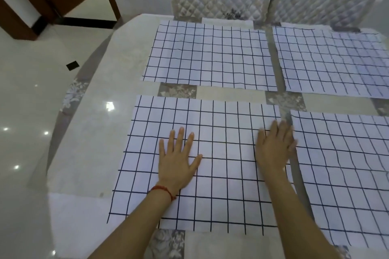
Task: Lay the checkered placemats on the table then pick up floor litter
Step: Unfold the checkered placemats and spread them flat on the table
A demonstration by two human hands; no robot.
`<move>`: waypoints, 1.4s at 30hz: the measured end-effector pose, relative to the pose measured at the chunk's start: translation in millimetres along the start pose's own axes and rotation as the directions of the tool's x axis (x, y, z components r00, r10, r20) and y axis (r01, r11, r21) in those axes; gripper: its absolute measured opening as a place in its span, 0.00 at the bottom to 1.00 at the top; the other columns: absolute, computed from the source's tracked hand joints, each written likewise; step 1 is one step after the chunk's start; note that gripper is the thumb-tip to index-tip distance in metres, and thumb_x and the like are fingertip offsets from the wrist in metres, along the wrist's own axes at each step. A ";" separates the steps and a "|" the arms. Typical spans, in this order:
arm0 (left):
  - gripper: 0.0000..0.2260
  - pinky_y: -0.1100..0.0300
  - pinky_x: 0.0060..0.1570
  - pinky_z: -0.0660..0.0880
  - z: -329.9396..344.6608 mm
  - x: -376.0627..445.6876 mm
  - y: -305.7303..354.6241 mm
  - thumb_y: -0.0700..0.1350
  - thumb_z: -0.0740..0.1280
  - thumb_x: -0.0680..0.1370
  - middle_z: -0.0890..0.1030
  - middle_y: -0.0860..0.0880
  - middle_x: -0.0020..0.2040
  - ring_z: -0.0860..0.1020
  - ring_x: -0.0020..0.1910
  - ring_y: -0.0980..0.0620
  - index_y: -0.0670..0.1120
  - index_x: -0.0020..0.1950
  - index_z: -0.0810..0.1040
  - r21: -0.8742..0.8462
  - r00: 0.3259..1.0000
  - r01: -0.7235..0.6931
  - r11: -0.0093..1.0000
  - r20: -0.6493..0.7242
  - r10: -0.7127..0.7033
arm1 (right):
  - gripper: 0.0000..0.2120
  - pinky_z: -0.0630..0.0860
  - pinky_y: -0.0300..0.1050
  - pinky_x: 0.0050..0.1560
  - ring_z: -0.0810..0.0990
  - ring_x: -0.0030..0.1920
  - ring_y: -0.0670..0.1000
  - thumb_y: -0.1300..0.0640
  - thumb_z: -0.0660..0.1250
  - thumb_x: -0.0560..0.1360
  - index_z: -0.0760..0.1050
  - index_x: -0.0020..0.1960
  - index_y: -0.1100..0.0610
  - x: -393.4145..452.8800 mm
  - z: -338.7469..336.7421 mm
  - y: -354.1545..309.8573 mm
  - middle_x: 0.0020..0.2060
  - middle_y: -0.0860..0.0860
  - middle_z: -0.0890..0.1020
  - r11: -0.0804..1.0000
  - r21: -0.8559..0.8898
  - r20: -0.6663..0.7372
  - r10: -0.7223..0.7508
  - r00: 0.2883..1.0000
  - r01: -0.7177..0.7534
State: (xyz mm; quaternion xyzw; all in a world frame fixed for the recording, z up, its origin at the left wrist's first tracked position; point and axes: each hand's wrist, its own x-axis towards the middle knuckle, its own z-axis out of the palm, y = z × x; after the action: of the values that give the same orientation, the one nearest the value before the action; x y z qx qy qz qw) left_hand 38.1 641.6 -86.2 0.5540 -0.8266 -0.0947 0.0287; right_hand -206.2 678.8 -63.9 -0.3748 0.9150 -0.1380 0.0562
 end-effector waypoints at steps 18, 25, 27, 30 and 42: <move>0.33 0.41 0.70 0.37 -12.4 19.9 34.6 0.62 0.35 0.73 0.44 0.44 0.76 0.42 0.75 0.40 0.49 0.75 0.46 -0.101 0.983 0.178 0.979 -0.020 -0.181 | 0.31 0.28 0.40 0.70 0.42 0.74 0.45 0.40 0.38 0.74 0.48 0.75 0.49 -76.0 13.8 0.0 0.76 0.46 0.48 0.954 -0.001 0.163 -0.295 0.941 0.299; 0.24 0.46 0.72 0.39 -12.0 48.7 17.8 0.57 0.44 0.79 0.46 0.50 0.77 0.43 0.76 0.47 0.53 0.75 0.46 -0.045 0.998 0.035 0.998 0.058 -0.032 | 0.31 0.28 0.38 0.69 0.42 0.75 0.45 0.40 0.37 0.74 0.50 0.75 0.49 -75.6 15.5 2.2 0.76 0.47 0.50 0.953 0.016 0.137 -0.301 0.944 0.302; 0.25 0.44 0.73 0.40 -17.9 47.5 -23.0 0.57 0.46 0.79 0.46 0.47 0.77 0.43 0.76 0.45 0.51 0.75 0.46 -0.076 0.972 0.234 0.969 0.032 -0.232 | 0.32 0.30 0.39 0.71 0.43 0.75 0.46 0.40 0.37 0.74 0.50 0.75 0.49 -76.3 15.7 2.6 0.76 0.47 0.50 0.953 0.030 0.136 -0.304 0.943 0.303; 0.27 0.38 0.72 0.44 -24.4 29.0 -45.2 0.56 0.49 0.80 0.48 0.41 0.77 0.45 0.75 0.40 0.45 0.75 0.50 -0.151 0.921 0.385 0.911 -0.007 -0.390 | 0.32 0.36 0.45 0.74 0.45 0.76 0.47 0.40 0.37 0.73 0.51 0.75 0.49 -76.6 15.6 0.9 0.76 0.47 0.50 0.956 0.043 0.137 -0.293 0.946 0.290; 0.37 0.49 0.72 0.36 -14.2 -38.2 -41.6 0.68 0.31 0.70 0.43 0.50 0.76 0.42 0.76 0.49 0.52 0.75 0.46 -0.073 0.992 0.117 0.990 0.050 -0.114 | 0.34 0.39 0.48 0.74 0.46 0.76 0.50 0.42 0.32 0.71 0.49 0.75 0.51 -78.9 10.1 -0.9 0.76 0.50 0.51 0.951 -0.029 0.189 -0.297 0.936 0.307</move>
State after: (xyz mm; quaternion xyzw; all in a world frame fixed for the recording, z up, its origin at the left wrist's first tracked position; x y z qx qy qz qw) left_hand 92.9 659.7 -77.9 0.5971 -0.7894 -0.1404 0.0251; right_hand -147.2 731.5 -73.3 -0.5233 0.8413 -0.0836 0.1068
